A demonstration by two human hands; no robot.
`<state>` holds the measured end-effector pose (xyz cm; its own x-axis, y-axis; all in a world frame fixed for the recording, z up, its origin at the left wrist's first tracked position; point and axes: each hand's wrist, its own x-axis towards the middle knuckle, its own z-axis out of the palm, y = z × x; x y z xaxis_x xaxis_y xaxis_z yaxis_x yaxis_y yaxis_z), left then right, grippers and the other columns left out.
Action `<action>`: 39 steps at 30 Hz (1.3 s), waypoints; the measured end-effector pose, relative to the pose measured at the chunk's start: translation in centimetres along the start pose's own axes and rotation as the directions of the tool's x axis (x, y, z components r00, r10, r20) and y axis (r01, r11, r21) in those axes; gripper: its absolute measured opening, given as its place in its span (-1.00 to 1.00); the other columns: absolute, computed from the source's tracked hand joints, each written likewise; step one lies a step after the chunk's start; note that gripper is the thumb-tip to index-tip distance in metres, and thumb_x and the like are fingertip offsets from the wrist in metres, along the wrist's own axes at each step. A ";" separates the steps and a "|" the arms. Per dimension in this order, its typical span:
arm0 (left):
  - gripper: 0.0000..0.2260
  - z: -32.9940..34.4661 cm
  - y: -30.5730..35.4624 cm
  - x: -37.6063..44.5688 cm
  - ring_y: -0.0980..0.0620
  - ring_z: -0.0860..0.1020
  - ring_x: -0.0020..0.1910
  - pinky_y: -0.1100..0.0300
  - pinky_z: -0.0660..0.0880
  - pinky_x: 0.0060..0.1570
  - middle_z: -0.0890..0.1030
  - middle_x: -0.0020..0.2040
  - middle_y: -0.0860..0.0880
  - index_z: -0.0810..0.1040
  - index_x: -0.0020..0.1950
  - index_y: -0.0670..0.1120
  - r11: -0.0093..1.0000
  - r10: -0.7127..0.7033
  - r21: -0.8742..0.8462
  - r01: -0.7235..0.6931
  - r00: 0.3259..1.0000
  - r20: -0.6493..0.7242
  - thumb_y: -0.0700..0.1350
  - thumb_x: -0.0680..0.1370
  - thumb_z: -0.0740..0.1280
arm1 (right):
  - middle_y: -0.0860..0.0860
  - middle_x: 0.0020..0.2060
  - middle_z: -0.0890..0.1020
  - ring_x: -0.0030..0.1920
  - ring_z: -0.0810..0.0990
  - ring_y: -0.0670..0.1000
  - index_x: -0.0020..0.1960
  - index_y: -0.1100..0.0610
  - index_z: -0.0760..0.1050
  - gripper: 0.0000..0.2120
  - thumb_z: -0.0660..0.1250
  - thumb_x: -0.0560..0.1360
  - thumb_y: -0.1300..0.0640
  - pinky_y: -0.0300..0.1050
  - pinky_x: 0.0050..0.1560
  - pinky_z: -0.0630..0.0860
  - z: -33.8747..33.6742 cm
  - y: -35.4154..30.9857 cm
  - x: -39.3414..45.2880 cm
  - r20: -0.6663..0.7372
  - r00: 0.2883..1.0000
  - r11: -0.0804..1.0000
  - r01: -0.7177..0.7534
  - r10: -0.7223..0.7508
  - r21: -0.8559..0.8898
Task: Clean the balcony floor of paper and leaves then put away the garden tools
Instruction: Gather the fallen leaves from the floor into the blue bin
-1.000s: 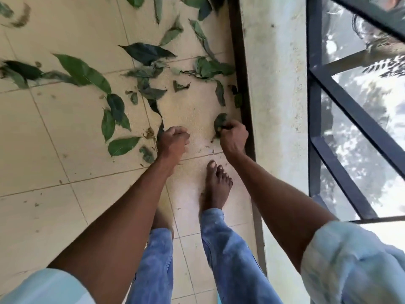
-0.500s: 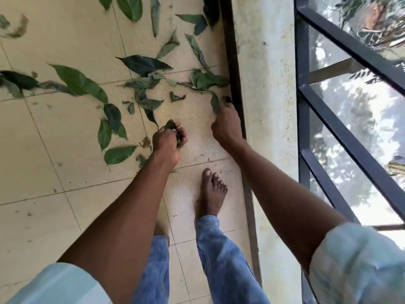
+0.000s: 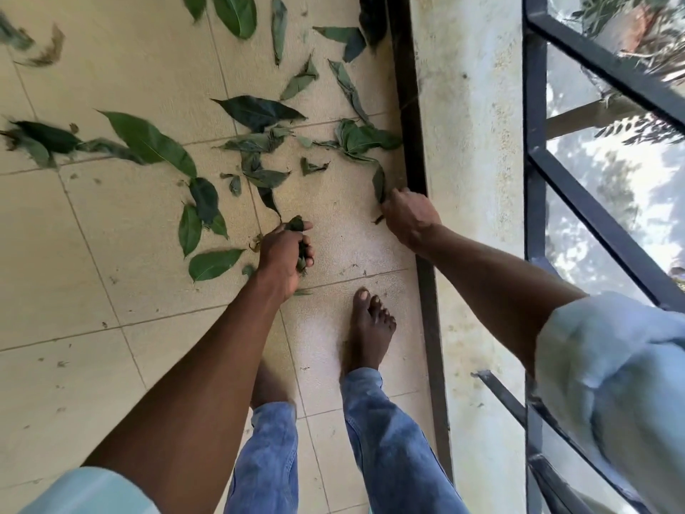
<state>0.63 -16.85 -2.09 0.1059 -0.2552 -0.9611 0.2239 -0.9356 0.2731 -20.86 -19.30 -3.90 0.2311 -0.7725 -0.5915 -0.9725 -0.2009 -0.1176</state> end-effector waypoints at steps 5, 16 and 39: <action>-0.79 1.6 0.9 -0.4 0.12 0.33 -0.49 0.23 0.28 -0.50 0.37 -0.40 0.04 0.56 -0.09 -0.10 0.999 -0.043 0.008 0.043 0.997 0.066 0.04 0.52 0.37 | 0.02 -0.23 0.63 -0.34 0.63 -0.06 -0.08 0.18 0.48 -0.86 0.44 0.45 0.28 -0.34 -0.41 0.50 -1.7 -4.4 -1.7 0.126 0.872 0.394 -0.337 0.473 0.855; -0.82 1.4 1.5 -0.3 0.13 0.35 -0.51 0.26 0.28 -0.58 0.44 -0.37 -0.01 0.56 -0.03 -0.11 0.997 0.076 -0.013 -0.078 0.992 -0.096 -0.26 0.61 0.17 | 0.10 -0.02 0.66 -0.12 0.62 -0.06 0.07 0.27 0.59 -0.82 0.30 0.50 0.36 -0.23 -0.12 0.57 -4.0 -7.6 -2.0 0.360 0.933 -0.081 -0.358 0.010 0.930; -0.86 -0.2 2.3 1.2 0.14 0.28 -0.54 0.28 0.23 -0.62 0.33 -0.37 0.00 0.52 0.01 -0.15 0.995 0.073 -0.061 -0.079 0.993 -0.096 -0.25 0.64 0.17 | 0.14 0.08 0.54 0.04 0.53 0.11 0.01 0.20 0.64 -0.85 0.30 0.55 0.22 -0.10 -0.07 0.51 -1.4 -2.2 3.7 -0.266 0.925 0.884 -0.130 0.271 0.449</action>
<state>1.48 -19.24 -2.66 0.2141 -0.2987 -0.9300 0.2740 -0.8955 0.3507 -17.80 -22.53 -4.71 -0.0423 -0.9294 -0.3667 -0.9021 0.1933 -0.3858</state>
